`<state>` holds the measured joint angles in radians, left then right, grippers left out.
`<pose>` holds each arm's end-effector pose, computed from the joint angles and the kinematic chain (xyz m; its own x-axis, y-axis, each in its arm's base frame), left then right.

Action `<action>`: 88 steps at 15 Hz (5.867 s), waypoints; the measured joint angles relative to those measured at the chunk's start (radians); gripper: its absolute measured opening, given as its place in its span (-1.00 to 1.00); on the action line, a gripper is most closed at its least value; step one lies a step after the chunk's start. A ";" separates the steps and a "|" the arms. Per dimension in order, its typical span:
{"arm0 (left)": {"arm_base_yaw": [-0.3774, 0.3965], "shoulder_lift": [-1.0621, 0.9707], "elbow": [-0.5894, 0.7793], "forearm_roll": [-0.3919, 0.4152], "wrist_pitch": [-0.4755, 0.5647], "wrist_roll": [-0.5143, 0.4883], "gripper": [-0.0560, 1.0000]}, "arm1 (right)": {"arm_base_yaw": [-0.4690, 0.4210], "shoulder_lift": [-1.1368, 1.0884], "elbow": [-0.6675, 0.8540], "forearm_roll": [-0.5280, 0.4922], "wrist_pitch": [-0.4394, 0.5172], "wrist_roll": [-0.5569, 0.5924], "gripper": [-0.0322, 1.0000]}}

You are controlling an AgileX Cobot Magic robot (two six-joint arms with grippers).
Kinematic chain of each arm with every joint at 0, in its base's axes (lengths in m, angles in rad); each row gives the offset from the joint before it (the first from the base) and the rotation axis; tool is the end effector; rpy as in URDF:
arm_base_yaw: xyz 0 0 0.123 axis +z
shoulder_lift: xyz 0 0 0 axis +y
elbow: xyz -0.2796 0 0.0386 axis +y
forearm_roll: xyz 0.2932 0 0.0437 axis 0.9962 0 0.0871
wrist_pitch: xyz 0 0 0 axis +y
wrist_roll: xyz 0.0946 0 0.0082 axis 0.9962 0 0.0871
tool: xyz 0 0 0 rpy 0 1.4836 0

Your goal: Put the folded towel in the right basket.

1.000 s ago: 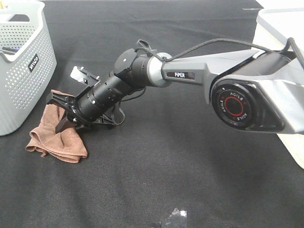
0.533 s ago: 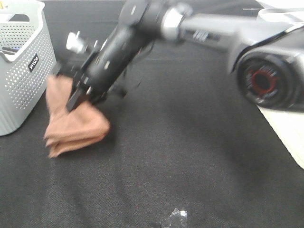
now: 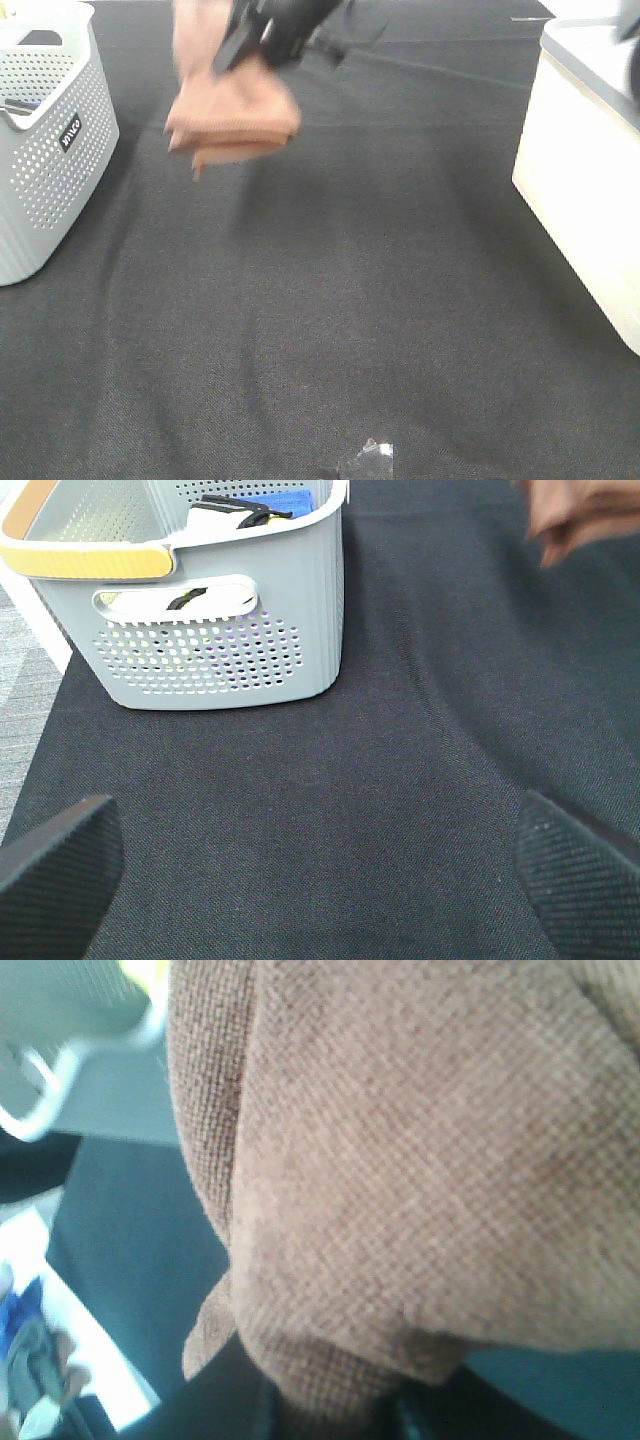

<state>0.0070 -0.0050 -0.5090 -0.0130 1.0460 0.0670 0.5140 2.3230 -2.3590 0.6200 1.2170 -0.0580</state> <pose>0.0397 -0.0008 0.3015 -0.4293 0.0574 -0.9014 0.0292 0.9983 0.0497 0.4554 0.3166 0.2871 -0.8512 -0.3040 -0.4279 -0.5125 0.6571 0.5528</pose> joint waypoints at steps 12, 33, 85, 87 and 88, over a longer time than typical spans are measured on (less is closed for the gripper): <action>0.000 0.000 0.000 0.000 0.000 0.000 0.98 | -0.502 -0.616 0.444 -0.466 0.005 0.001 -0.55; 0.000 0.000 0.000 0.000 0.000 0.000 0.98 | -0.712 -0.575 0.716 -0.543 -0.001 -0.027 0.93; 0.000 0.000 0.000 0.001 0.000 0.000 0.98 | -0.479 -2.326 1.899 -0.638 -0.114 0.083 0.92; 0.000 0.000 0.000 0.001 0.000 0.000 0.98 | -0.479 -2.326 1.899 -0.638 -0.114 0.083 0.92; 0.000 0.000 0.000 0.001 0.000 0.000 0.98 | -0.479 -2.326 1.899 -0.638 -0.114 0.083 0.92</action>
<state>0.0070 -0.0050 -0.5090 -0.0120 1.0460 0.0670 0.0350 -0.0030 -0.4600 -0.0180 1.1030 0.0250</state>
